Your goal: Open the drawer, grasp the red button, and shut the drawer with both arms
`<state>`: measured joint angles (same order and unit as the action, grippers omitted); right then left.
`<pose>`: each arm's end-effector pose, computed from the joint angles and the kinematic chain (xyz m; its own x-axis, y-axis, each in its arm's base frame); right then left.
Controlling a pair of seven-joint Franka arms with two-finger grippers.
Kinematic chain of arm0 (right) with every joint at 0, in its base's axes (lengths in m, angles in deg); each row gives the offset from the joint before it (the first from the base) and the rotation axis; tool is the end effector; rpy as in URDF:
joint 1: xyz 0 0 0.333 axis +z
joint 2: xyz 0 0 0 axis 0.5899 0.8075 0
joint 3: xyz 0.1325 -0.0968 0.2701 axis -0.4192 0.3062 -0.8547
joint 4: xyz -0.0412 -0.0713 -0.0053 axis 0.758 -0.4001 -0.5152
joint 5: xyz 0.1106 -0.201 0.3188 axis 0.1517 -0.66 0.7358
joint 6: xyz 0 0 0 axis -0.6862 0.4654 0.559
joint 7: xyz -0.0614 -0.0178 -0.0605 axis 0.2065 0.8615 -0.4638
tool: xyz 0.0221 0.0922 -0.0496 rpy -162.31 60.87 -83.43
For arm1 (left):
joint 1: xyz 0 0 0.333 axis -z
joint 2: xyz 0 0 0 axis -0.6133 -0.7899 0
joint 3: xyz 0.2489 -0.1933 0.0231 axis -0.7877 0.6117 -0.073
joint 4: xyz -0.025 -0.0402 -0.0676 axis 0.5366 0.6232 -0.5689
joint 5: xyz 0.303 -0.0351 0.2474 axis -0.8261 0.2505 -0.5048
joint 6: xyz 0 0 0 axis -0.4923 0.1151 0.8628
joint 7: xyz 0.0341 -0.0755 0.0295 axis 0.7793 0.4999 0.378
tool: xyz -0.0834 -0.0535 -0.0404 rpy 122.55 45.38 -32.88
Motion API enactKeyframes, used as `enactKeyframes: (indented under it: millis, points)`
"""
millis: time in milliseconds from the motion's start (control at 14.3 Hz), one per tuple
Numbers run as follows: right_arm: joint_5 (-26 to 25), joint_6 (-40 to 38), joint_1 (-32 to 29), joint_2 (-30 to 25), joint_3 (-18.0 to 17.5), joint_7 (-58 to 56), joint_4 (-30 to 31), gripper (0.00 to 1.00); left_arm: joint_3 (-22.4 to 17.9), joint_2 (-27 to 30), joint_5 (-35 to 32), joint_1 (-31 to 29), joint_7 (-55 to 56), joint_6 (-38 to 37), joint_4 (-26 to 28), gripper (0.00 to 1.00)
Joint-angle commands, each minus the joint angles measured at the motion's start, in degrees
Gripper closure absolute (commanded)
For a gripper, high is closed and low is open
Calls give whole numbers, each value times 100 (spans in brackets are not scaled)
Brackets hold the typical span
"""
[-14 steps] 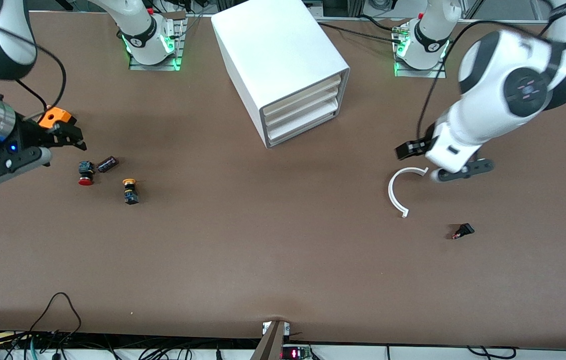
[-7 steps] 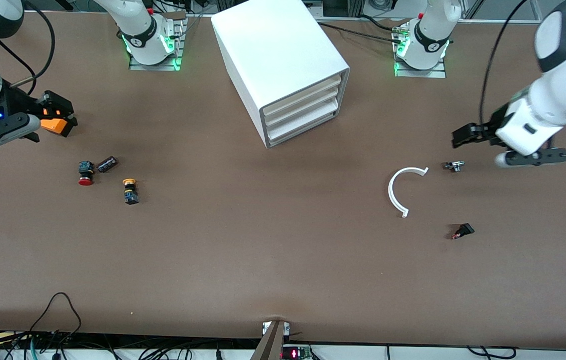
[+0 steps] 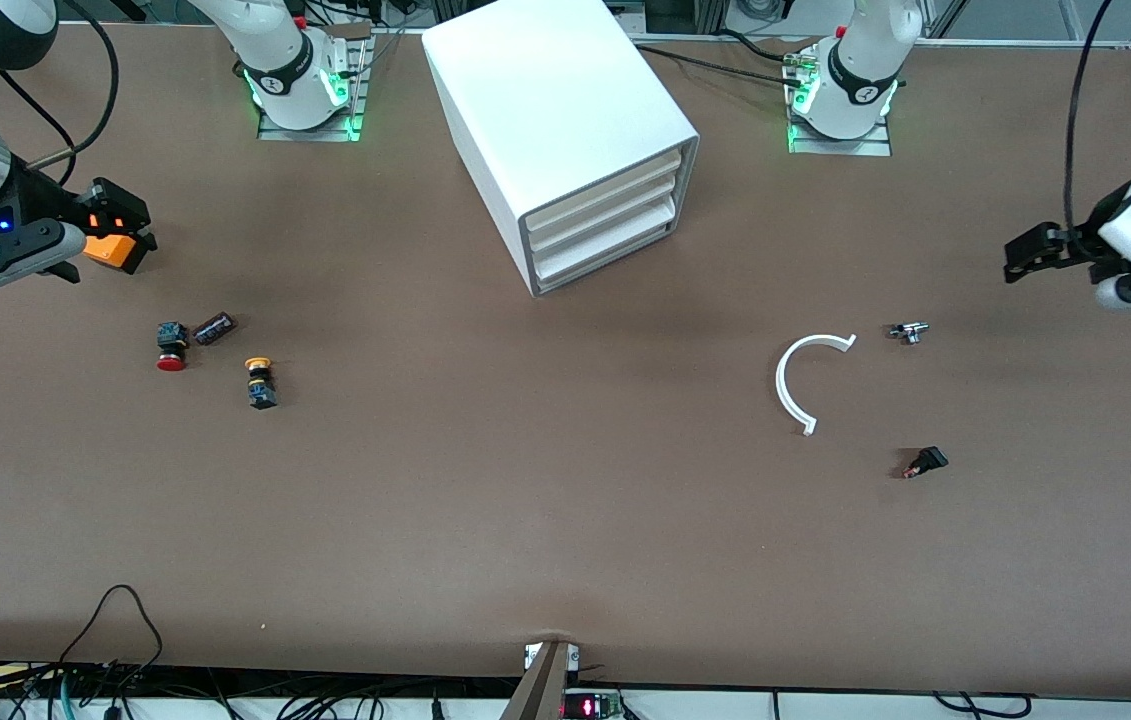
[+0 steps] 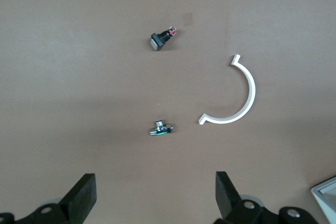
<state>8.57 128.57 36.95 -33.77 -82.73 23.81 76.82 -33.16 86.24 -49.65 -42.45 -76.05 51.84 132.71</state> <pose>0.5477 0.0101 0.5527 0.9054 0.4246 0.0045 0.4243 -0.9044 -0.0447 0.5540 0.0336 0.5563 0.9980 -0.0323 -0.0534 -0.0346 -0.9985 -0.0434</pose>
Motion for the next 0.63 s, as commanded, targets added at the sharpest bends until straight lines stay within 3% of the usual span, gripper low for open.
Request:
enactKeyframes:
  millis: [0,210,350,560]
  points:
    - [-88,-88,-116,231,-120,39,-439,1,-144,142,-146,-4,-310,20,43,0]
    - [-106,-107,-116,214,-120,74,-484,1,-171,107,-50,-4,-197,142,43,0]
    - [-88,-107,-98,197,-164,738,-484,1,-171,106,222,-4,57,275,34,0]
    - [-88,-98,-98,179,-296,866,-493,1,-171,115,206,5,41,266,-238,0]
